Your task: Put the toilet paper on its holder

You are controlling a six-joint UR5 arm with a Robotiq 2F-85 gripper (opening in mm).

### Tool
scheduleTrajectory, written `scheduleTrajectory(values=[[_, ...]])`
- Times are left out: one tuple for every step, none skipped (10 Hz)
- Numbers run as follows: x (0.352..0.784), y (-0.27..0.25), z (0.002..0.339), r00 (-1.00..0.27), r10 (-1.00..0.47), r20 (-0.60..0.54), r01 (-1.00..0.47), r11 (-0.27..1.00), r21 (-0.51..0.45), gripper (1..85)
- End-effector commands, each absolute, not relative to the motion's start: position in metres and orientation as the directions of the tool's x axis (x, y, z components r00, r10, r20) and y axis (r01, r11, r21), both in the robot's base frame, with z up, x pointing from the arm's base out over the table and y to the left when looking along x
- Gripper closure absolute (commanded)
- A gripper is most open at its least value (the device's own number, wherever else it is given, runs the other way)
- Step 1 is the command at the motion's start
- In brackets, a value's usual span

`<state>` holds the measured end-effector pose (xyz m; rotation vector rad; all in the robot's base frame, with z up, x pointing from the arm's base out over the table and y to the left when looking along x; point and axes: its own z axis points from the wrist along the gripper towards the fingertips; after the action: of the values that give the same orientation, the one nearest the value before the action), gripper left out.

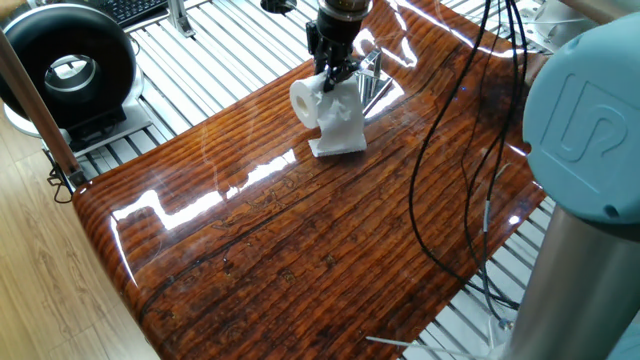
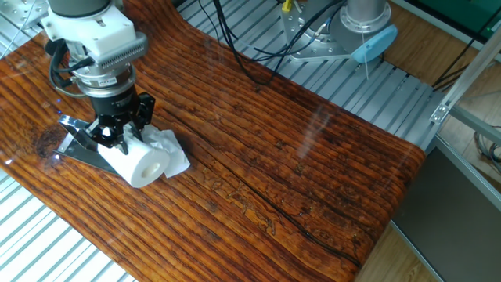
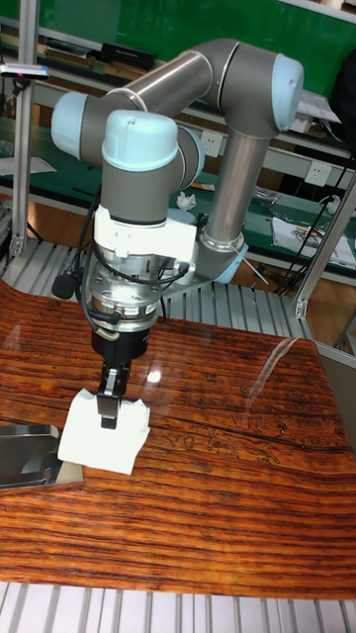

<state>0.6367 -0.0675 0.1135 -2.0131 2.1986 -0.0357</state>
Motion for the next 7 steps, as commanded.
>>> scheduleTrajectory(values=[[0.6414, -0.0709, 0.1167, -0.057, -0.990, -0.126, -0.989, 0.073, -0.130, 84.7], [0.6423, -0.0732, 0.1172, -0.054, -0.991, -0.125, -0.990, 0.070, -0.126, 84.7], [0.6441, -0.0740, 0.1170, -0.054, -0.991, -0.122, -0.990, 0.069, -0.126, 84.7], [0.6470, -0.0728, 0.1169, -0.051, -0.990, -0.129, -0.990, 0.067, -0.126, 84.7], [0.6487, -0.0723, 0.1169, -0.049, -0.990, -0.132, -0.990, 0.066, -0.126, 84.7], [0.6496, -0.0721, 0.1162, -0.049, -0.990, -0.134, -0.990, 0.067, -0.128, 84.7], [0.6512, -0.0725, 0.1151, -0.046, -0.990, -0.136, -0.989, 0.064, -0.131, 84.7]])
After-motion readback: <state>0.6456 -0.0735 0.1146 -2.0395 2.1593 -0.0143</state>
